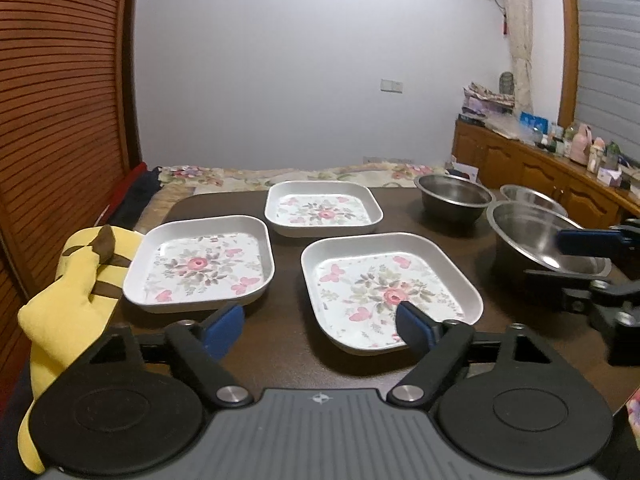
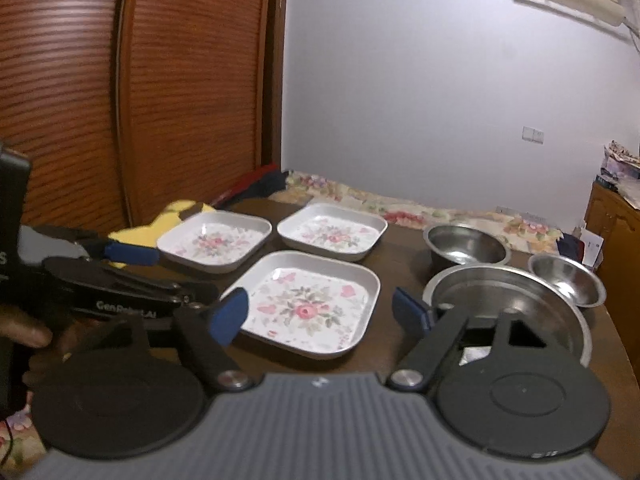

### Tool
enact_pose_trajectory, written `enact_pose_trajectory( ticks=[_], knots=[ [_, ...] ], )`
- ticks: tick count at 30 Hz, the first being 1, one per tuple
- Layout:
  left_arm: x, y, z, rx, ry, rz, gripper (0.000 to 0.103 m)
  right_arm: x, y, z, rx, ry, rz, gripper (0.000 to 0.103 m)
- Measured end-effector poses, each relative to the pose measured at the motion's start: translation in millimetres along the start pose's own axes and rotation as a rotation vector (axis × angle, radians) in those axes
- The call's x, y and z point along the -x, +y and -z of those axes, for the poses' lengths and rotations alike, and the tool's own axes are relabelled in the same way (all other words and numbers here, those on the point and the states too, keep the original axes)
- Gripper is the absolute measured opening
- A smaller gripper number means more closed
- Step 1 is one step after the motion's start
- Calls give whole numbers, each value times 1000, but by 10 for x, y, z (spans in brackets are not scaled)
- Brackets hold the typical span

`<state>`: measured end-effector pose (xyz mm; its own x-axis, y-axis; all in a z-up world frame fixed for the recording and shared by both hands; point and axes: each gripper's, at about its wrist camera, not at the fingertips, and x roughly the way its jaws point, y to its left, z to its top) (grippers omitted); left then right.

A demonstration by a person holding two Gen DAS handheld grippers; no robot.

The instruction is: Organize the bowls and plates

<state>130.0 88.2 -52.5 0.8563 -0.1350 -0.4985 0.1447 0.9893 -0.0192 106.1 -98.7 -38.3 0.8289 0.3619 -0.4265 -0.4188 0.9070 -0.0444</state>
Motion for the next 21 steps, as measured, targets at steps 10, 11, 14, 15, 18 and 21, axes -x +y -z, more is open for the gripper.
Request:
enact_pose_trajectory(
  ticks=[10, 11, 14, 15, 18, 21],
  knots=[
    [-274, 68, -3, 13, 36, 70, 48, -410, -7, 110, -28, 109, 42, 44],
    [-296, 77, 1, 16, 39, 73, 48, -420, -12, 116, -33, 112, 44, 44],
    [-366, 114, 18, 34, 52, 80, 46, -455, -30, 131, -50, 122, 48, 44],
    [-383, 126, 25, 39, 56, 80, 44, -462, -33, 137, -56, 127, 45, 44],
    [-437, 155, 39, 58, 69, 90, 42, -480, -26, 141, -64, 131, 50, 44],
    [-475, 175, 46, 76, 76, 102, 40, -522, -25, 145, -70, 133, 69, 44]
  ],
)
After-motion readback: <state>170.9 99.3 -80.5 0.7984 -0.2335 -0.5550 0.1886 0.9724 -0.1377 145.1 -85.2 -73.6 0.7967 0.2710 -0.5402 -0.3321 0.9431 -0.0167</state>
